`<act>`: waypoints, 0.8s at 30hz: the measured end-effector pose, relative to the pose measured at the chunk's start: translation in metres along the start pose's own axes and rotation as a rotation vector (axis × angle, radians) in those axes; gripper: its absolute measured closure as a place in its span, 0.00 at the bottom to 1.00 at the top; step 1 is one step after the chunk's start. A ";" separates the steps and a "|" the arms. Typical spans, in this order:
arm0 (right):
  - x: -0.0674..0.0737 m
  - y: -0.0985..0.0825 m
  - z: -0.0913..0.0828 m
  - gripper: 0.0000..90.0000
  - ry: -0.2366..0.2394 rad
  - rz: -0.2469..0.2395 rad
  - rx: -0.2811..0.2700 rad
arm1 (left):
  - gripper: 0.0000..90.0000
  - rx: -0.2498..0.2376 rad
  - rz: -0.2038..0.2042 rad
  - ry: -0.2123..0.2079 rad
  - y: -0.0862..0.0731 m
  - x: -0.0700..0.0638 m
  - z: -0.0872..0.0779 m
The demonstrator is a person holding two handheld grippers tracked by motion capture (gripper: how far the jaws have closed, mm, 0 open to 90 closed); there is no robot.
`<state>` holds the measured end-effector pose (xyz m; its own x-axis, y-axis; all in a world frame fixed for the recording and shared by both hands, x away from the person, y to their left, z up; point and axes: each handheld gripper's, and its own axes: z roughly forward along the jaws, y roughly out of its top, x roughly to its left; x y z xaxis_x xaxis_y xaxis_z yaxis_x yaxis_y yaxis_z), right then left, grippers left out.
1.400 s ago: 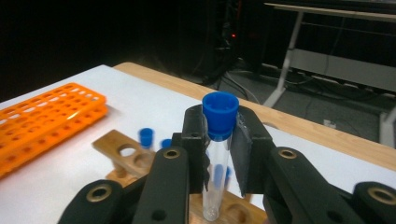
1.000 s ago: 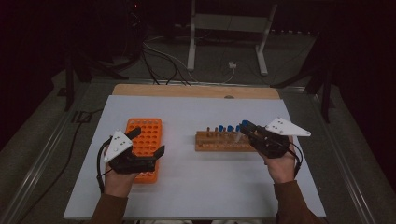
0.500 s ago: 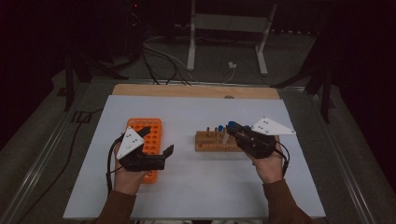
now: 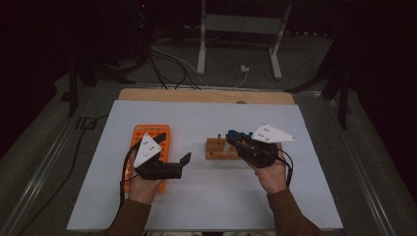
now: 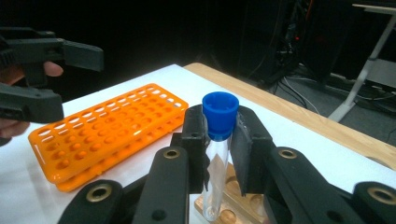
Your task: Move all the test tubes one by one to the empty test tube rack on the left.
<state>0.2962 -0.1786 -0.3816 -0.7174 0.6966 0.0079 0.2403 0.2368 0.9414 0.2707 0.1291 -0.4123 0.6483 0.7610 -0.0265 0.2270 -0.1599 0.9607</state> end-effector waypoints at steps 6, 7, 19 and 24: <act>0.007 0.001 0.007 0.85 0.022 -0.003 0.001 | 0.01 0.009 -0.002 -0.014 0.000 -0.004 0.006; 0.009 0.001 0.008 0.85 0.025 -0.004 0.002 | 0.01 0.012 -0.001 -0.014 0.000 -0.005 0.007; 0.025 0.002 0.022 0.85 0.076 -0.006 0.008 | 0.04 0.031 0.007 -0.044 0.002 -0.014 0.015; 0.032 0.004 0.025 0.85 0.098 -0.009 0.008 | 0.04 0.050 0.037 -0.065 0.002 -0.021 0.021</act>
<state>0.2909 -0.1385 -0.3864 -0.7802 0.6246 0.0330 0.2386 0.2484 0.9388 0.2730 0.0997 -0.4154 0.7025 0.7116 -0.0108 0.2369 -0.2195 0.9464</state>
